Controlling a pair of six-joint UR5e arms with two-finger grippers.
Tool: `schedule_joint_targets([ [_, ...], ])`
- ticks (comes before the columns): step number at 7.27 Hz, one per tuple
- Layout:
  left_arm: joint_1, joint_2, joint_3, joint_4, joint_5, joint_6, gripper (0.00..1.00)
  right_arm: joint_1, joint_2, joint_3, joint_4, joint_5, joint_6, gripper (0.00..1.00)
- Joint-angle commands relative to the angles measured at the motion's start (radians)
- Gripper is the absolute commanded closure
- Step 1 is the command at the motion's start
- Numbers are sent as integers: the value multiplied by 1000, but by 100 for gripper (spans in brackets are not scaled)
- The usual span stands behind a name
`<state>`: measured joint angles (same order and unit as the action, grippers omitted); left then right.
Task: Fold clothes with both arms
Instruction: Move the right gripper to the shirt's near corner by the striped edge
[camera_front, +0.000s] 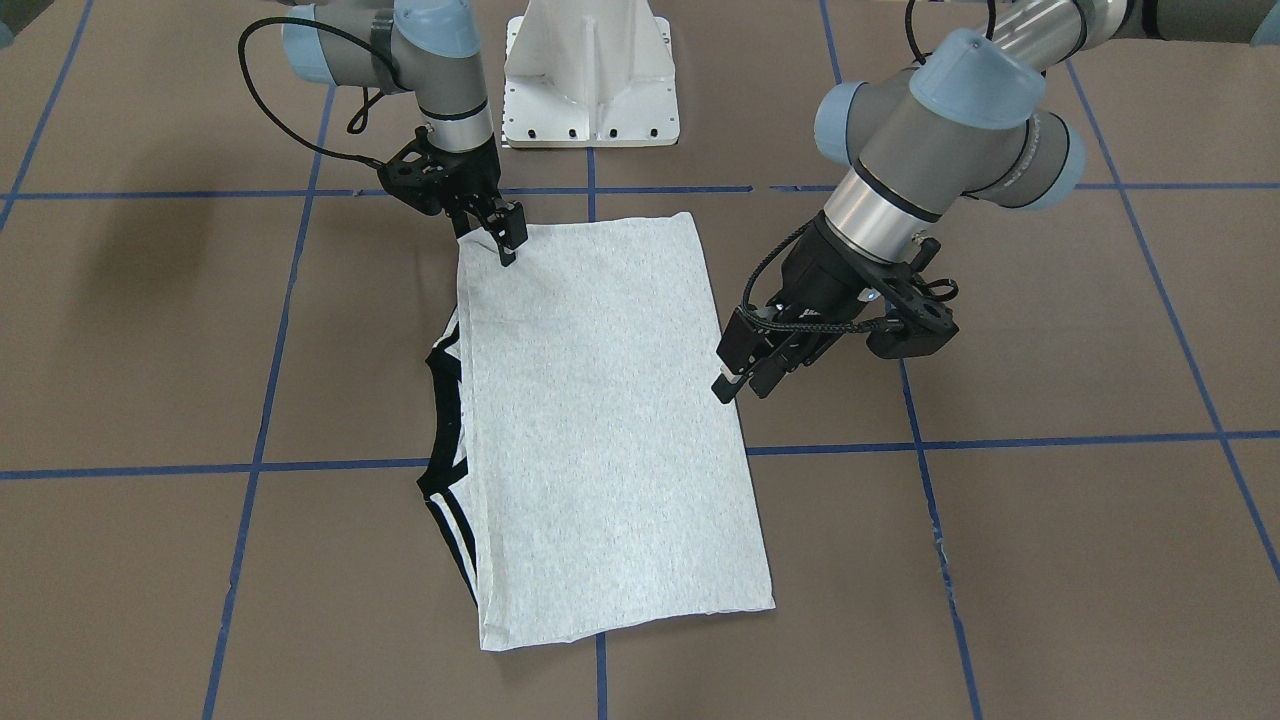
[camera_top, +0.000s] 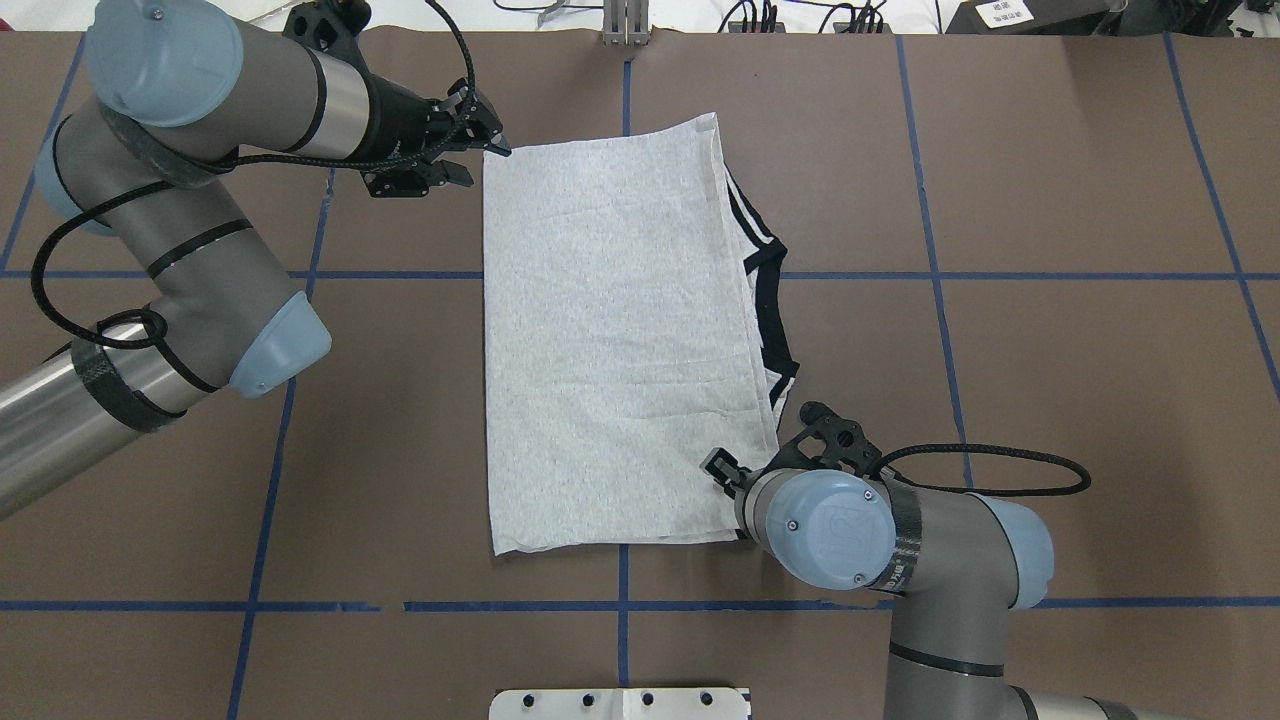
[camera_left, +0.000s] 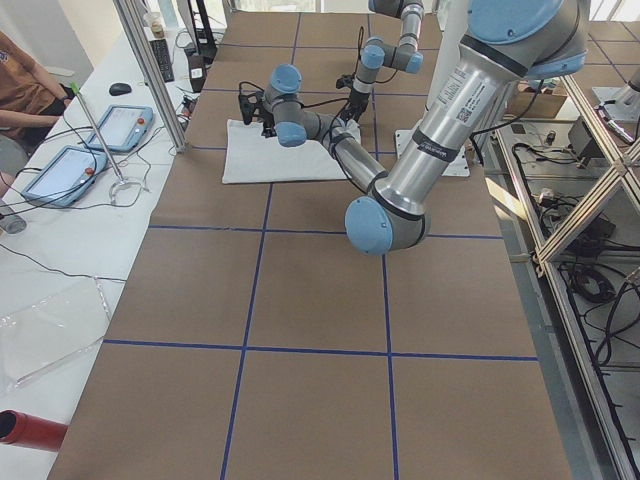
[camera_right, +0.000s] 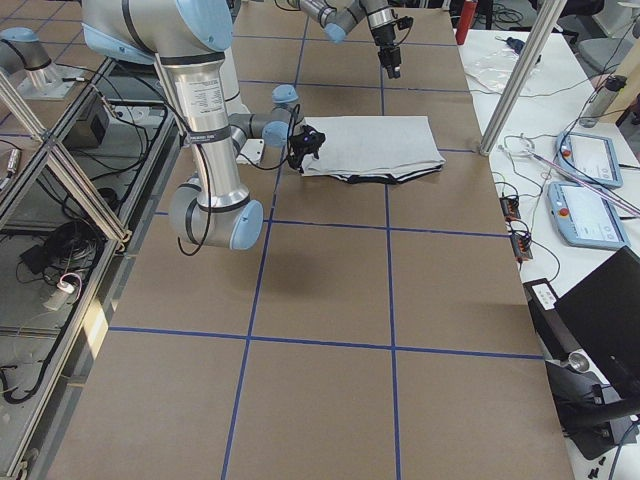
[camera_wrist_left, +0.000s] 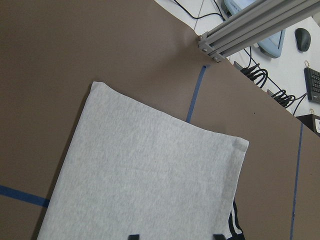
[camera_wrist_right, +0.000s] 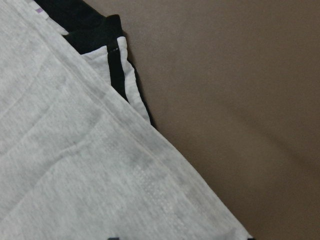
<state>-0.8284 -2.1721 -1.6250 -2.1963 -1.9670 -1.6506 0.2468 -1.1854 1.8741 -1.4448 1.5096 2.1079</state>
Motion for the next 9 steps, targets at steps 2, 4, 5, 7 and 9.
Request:
schedule_joint_targets([
  [2,-2,5,-7,3,0,0,42,0,7,-44,73,0,27,64],
  [4,0,15,-16,3,-1,0,42,2,7,-35,87,14,18,100],
  [5,0,15,-16,3,-1,0,42,2,4,-32,87,18,18,100],
  [7,0,15,-16,3,-1,0,42,5,1,-18,86,59,12,100],
  [9,0,15,-16,3,0,0,42,3,-2,-6,84,64,12,100],
])
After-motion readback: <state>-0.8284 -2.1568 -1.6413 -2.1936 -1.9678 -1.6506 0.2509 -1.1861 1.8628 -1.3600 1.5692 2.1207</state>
